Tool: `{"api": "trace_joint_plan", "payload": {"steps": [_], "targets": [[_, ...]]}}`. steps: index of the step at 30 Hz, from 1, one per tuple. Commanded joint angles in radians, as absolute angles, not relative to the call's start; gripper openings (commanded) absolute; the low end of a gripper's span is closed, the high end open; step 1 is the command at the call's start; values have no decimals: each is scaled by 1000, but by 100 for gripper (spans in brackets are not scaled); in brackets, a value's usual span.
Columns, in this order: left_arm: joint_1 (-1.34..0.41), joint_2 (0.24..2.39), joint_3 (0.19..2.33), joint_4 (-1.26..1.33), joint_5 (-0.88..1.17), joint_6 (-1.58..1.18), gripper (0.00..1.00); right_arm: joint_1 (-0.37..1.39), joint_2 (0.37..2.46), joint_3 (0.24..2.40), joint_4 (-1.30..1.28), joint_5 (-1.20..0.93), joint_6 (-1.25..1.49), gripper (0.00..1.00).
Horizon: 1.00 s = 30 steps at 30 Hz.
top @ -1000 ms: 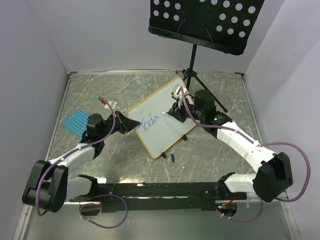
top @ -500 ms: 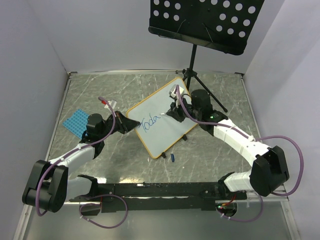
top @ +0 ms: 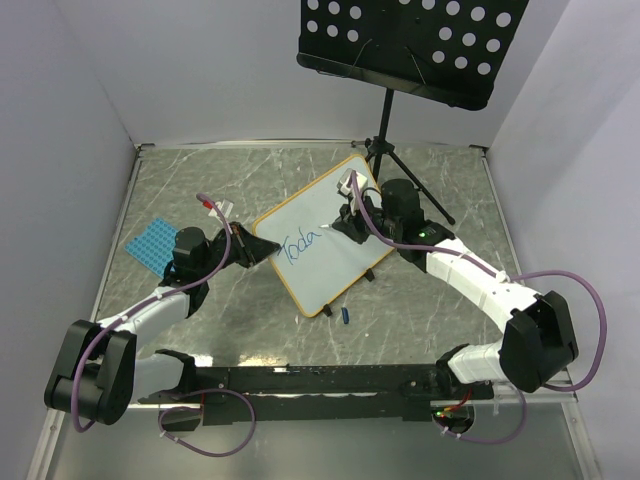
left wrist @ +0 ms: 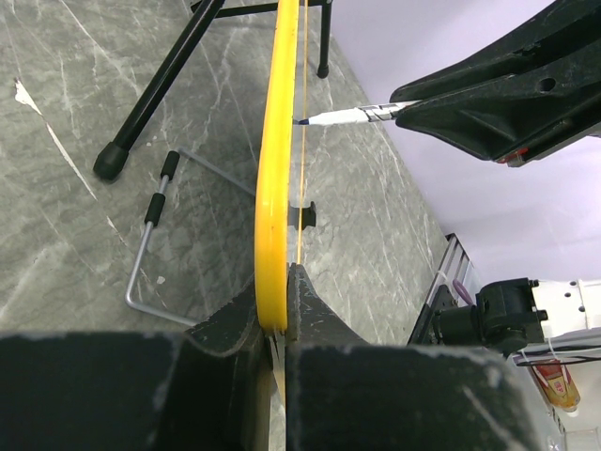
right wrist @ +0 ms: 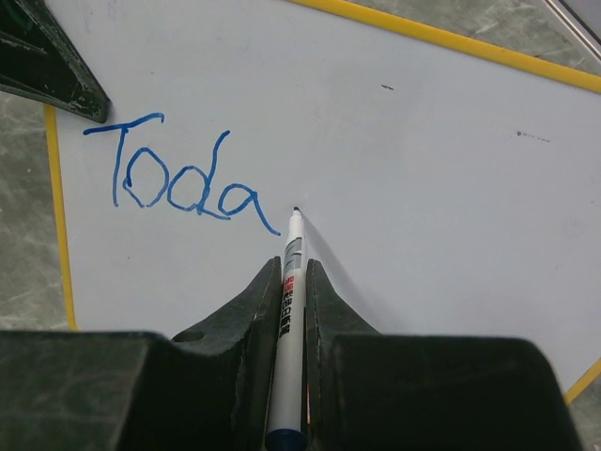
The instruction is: Write a sentence on the whiteboard
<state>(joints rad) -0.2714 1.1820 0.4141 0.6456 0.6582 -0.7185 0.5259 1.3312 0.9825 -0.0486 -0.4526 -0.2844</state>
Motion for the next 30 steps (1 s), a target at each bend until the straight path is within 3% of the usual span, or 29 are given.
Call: {"api": "trace_joint_plan", "payload": {"steps": [1,30], "targets": [[-291,1186,403,603,747,-638,1,534,1358,1022,-20,-452,-291,0],[-291,1173,397,604,744,-638,1,499,1313,980,-103,-445,-337,0]]}}
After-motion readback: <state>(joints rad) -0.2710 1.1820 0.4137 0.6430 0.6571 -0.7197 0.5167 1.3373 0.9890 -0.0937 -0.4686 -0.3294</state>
